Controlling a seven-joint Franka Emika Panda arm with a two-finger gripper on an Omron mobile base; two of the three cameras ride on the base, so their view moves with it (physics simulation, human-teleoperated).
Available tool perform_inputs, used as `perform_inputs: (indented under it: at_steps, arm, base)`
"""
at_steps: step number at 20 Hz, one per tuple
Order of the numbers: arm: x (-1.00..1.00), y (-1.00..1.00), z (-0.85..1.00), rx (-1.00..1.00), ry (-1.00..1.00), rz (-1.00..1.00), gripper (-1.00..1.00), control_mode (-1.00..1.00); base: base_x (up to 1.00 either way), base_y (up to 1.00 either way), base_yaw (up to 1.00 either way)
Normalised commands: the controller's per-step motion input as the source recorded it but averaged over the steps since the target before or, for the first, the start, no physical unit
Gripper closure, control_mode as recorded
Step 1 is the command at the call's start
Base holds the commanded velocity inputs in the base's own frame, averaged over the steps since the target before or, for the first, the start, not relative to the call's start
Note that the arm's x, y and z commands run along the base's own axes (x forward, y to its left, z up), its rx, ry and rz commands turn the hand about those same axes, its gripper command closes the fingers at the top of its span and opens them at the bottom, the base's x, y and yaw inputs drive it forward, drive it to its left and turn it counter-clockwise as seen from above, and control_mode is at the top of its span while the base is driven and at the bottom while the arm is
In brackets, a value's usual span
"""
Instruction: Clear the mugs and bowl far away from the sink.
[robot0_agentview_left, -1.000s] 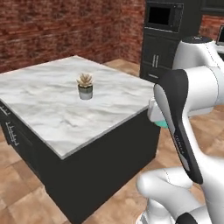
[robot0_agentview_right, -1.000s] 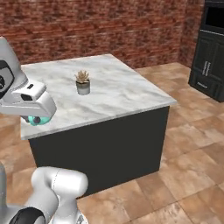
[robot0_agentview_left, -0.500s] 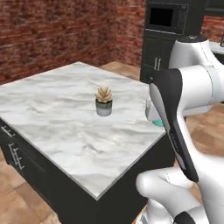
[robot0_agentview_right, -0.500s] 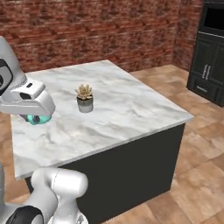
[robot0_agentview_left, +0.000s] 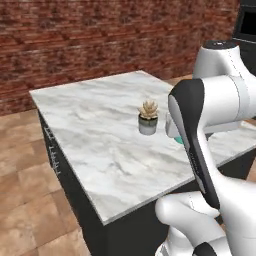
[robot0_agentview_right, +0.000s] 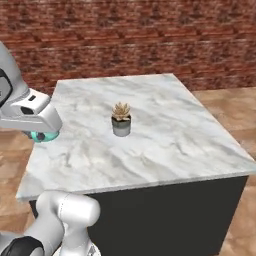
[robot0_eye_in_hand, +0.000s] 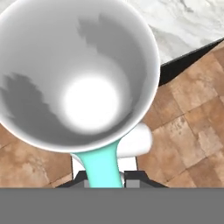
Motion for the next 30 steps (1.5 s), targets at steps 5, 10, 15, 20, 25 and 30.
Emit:
perform_inputs:
  at_steps: [5,10,15,20,25,30]
  arm:
    - [0.00,0.00,0.00,0.00,0.00,0.00,1.00,1.00]
    - [0.00,0.00,0.00,0.00,0.00,0.00,1.00,1.00]
    - [0.43,-0.08,-0.48,0.04,-0.05,0.12,1.00,-1.00]
    - [0.69,0.00,-0.71,0.00,0.17,0.01,1.00,-1.00]
    - [0.63,0.00,-0.72,-0.05,0.15,0.00,1.00,-1.00]
    - [0.78,0.00,-0.54,0.00,0.06,0.00,1.00,-1.00]
  base:
    - [1.00,-0.17,0.79]
    - [1.00,-0.22,0.74]
    - [0.38,-0.16,0.17]
    - [0.00,0.00,0.00]
    - [0.00,0.00,0.00]
    - [0.00,0.00,0.00]
